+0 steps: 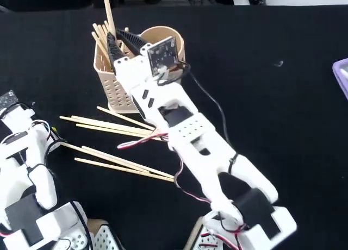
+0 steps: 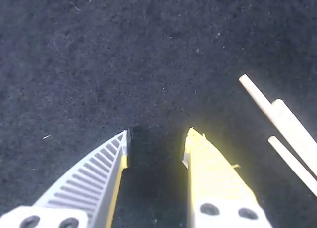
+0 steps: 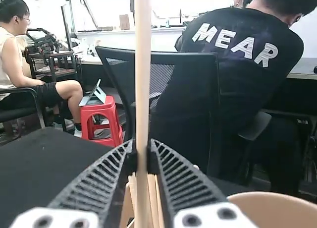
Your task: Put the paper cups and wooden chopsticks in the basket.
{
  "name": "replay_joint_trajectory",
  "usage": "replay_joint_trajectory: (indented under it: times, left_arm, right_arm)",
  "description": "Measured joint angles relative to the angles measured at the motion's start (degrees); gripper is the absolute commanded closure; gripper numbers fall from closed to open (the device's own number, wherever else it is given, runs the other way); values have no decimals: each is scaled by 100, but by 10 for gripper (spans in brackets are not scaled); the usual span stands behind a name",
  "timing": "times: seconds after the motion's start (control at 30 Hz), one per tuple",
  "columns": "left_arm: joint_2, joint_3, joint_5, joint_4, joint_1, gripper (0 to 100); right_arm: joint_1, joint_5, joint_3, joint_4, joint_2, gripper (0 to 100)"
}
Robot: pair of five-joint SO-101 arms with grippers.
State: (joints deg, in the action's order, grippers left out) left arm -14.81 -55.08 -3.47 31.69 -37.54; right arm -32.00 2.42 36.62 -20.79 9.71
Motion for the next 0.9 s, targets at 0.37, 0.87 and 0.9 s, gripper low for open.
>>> replay_joint_trajectory:
  times: [0.37,0.87,0.9]
  left_arm:
    - [0,0,0,0,0,809]
    - [0,0,0,0,0,809]
    - [0,0,0,0,0,809]
  right_arm:
    - [-18,9,255,651,642,791]
    - [-70,9,-800,1574,1134,835]
    - [-70,9,-809,1582,1248,856]
